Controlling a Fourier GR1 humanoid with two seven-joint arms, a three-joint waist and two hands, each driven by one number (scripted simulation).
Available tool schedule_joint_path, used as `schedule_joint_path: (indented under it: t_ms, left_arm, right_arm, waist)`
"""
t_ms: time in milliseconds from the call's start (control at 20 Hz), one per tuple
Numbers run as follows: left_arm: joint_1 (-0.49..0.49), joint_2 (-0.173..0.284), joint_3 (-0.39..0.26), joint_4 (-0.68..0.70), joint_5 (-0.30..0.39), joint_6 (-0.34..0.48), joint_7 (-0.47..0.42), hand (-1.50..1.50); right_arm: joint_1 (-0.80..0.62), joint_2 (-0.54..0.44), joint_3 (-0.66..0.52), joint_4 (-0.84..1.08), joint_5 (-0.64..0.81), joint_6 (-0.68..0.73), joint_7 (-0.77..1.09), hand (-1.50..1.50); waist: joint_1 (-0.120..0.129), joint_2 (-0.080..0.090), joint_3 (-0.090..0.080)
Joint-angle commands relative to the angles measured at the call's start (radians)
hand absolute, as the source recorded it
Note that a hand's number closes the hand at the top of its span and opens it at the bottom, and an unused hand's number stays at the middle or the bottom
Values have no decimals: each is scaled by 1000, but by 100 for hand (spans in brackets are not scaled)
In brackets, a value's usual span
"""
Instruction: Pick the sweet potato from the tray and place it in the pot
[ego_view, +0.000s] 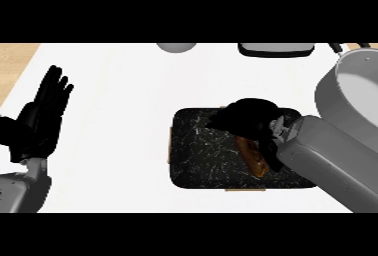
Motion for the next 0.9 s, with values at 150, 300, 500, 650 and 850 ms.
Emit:
schedule_joint_path:
  t_ms: [150,300,500,650,850]
  left_arm:
    - [-7,-16,36,14,-13,-42,4,0]
    - [-31,-34,32,-24,-52,-7,57,0]
    - [-56,-15,104,97,-11,-88,-20,0]
    - [15,-98,8,-24,-99,-4,8,0]
    - [-24,-78,60,-24,-93,-37,57,0]
  right_arm:
    - [115,113,-30,-79,79,97,136,-150]
    - [111,110,-68,-32,141,108,55,-150]
    - [157,44,-60,-70,230,81,50,-150]
    - [221,38,-39,-88,311,40,30,-150]
    - [199,94,-104,-43,357,82,-17,-150]
  waist:
    - [-2,2,1]
    - [1,3,1]
    - [-3,5,1]
    - [0,3,1]
    - [0,3,1]
